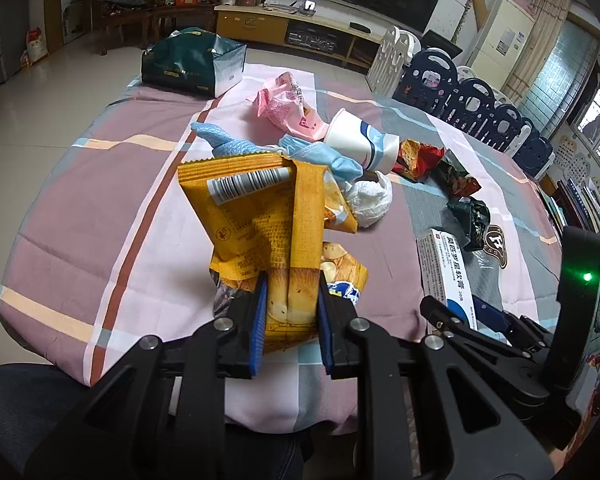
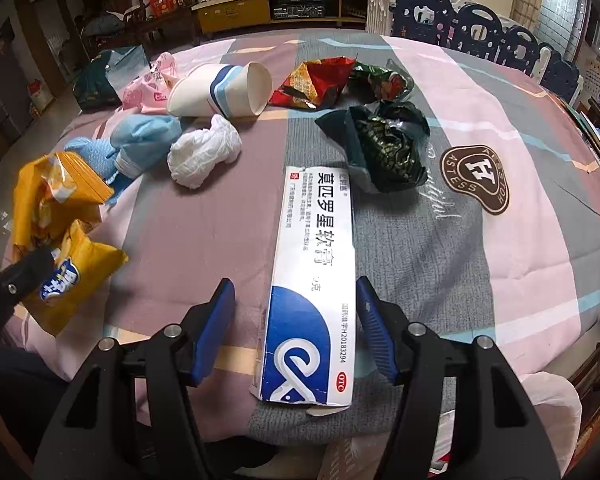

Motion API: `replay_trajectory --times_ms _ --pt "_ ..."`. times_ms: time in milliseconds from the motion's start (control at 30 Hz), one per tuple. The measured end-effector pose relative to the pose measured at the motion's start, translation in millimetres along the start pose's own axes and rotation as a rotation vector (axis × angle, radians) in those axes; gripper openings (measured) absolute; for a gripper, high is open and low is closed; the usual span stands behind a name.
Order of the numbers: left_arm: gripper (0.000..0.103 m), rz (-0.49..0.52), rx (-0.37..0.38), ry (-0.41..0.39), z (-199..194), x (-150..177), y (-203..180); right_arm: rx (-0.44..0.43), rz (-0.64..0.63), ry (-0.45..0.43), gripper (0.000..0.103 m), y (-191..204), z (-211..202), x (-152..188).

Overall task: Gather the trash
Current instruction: 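Carry the chip bag and ointment box over the white wastebasket and open both grippers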

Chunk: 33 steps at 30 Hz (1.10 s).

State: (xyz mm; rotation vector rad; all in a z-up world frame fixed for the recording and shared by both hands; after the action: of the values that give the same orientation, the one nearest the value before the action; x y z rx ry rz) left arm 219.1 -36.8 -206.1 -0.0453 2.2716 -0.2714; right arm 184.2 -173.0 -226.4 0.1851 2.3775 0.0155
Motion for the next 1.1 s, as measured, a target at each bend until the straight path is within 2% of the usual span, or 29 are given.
replay_trajectory --times_ms 67,100,367,533,833,967,1100 --pt "0.023 -0.003 -0.001 -0.005 -0.3 -1.1 0.8 -0.003 0.001 0.0 0.045 0.7 0.9 2.0" --pt "0.023 -0.005 0.0 -0.007 -0.5 -1.5 1.2 -0.01 -0.001 0.004 0.043 1.7 1.7 3.3" --pt "0.023 -0.005 0.01 -0.031 -5.5 -3.4 -0.2 -0.051 0.035 -0.064 0.042 2.1 -17.9 -8.6" --pt "0.022 -0.008 0.015 -0.036 -6.6 -3.7 -0.3 -0.068 0.033 -0.076 0.042 1.3 -31.1 -13.5" --pt "0.022 -0.03 0.043 -0.052 -11.5 -7.0 1.0 -0.192 0.098 -0.176 0.042 -1.4 -84.2 -26.7" --pt "0.022 -0.07 0.118 -0.044 -15.5 -8.2 1.5 -0.232 0.119 -0.23 0.042 -14.0 -124.9 -33.3" --pt "0.022 -0.084 0.272 -0.031 -27.0 -8.2 -9.3 -0.201 0.107 -0.257 0.042 -46.1 -171.8 -17.8"
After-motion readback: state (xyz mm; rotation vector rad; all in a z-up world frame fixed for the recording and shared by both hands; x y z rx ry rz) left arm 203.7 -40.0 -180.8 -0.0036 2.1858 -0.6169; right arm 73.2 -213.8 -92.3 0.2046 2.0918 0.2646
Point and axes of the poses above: each gripper's, at about its wrist camera, not at the fingertips, and z roughly the way its jaws point, y to its left, x to its underside, the point moved 7 cm from there along z, roughly the way its jaws point, and after that the axes turned 13 degrees about -y, right-handed, at the moved point
